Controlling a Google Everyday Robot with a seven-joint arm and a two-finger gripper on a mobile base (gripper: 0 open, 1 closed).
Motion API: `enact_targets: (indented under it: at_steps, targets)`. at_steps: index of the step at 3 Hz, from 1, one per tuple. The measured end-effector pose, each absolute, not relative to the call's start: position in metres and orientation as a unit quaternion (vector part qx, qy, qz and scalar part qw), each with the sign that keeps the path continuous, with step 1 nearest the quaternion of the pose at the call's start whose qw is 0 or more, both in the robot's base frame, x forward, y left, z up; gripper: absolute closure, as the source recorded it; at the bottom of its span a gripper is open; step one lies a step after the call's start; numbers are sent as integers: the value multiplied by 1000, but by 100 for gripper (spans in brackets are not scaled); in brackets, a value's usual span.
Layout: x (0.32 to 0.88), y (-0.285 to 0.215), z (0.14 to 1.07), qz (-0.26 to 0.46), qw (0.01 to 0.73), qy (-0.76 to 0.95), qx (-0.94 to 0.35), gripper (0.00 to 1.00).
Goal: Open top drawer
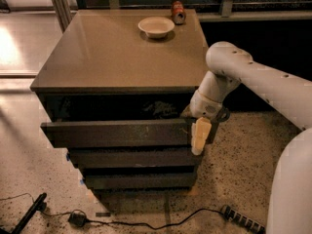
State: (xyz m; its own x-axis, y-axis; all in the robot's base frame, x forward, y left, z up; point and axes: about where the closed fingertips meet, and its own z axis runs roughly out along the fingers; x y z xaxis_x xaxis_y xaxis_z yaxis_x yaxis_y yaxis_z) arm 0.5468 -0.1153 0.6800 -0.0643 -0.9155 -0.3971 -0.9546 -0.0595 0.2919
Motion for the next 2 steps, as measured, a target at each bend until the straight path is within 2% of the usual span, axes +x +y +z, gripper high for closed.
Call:
enact_targets:
  at_steps: [1,2]
  targets:
    - [506,-127,681,270,35,670,-690,0]
    - [509,-127,677,275,36,671,-687,0]
